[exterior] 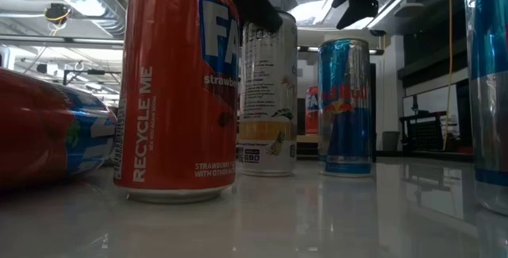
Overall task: Place canned beverage on shelf
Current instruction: Put the top left white yellow soda can on the shelf
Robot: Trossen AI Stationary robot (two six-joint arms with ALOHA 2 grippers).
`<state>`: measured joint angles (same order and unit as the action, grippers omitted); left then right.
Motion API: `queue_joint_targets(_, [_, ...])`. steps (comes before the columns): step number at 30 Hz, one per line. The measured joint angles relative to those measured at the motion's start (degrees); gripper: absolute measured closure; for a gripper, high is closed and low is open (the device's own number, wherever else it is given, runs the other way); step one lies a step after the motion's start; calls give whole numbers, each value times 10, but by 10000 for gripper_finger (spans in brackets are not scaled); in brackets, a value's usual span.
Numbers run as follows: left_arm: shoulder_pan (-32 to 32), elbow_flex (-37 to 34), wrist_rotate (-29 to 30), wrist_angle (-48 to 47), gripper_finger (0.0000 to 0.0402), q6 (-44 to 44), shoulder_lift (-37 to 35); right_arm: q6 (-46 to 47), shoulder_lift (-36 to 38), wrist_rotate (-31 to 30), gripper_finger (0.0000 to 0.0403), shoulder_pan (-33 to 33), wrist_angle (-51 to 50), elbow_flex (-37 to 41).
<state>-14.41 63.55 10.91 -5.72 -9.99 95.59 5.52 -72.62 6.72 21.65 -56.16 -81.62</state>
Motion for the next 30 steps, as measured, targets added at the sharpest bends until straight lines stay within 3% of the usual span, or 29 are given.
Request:
queue_joint_targets(7, [0, 0, 1, 1, 158, 11, 0, 0, 0, 0, 40, 0, 0, 0])
queue_joint_targets(12, [8, 0, -9, 2, 170, 14, 0, 0, 0, 0, 40, 0, 0, 0])
queue_joint_targets(18, [39, 0, -65, 2, 169, 21, -1, 0, 0, 0, 40, 0, 0, 0])
queue_joint_targets(30, [122, 0, -206, -2, 168, 165, -9, 0, 0, 0, 40, 0, 0, 0])
